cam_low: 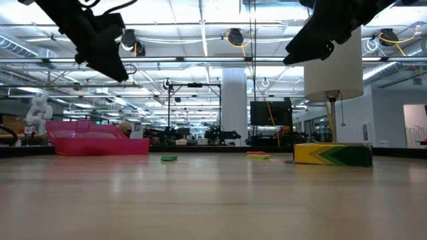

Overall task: Pack school essentials
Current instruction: Put the light green eraser into the pink supply box

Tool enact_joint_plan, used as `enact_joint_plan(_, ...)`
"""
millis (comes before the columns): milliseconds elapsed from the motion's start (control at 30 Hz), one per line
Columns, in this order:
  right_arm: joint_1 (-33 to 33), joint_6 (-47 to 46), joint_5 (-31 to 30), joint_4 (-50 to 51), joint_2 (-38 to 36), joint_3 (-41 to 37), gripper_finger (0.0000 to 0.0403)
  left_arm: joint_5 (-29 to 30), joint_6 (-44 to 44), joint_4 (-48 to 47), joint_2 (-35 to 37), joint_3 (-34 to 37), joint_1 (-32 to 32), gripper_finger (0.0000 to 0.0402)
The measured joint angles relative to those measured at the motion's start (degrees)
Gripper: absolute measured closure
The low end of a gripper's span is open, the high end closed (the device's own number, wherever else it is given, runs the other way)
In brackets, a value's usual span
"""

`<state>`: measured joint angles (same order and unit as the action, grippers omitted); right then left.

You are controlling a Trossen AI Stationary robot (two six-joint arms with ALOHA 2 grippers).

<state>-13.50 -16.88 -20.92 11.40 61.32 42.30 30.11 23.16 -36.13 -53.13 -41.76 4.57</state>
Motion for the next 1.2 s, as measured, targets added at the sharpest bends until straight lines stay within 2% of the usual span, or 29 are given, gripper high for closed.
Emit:
enact_joint_plan(400,0.4,0.6,-0.9,-1.0,6.4,0.0,0.0154,0.1,-2.5,7.2,-1.8,0.0,-2.7,0.0231)
enact_joint_plan(767,6.5,2.9,-1.8,-4.5,14.3,0.0,0.0154,-0.1,-5.2,11.3,-5.8,0.0,-2.7,0.0231)
enact_joint_plan(1200,12.8,10.5,-2.0,-16.6,27.5,0.0,0.0154,-0.1,-9.0,13.4,-5.9,0.0,-2.7,0.0231)
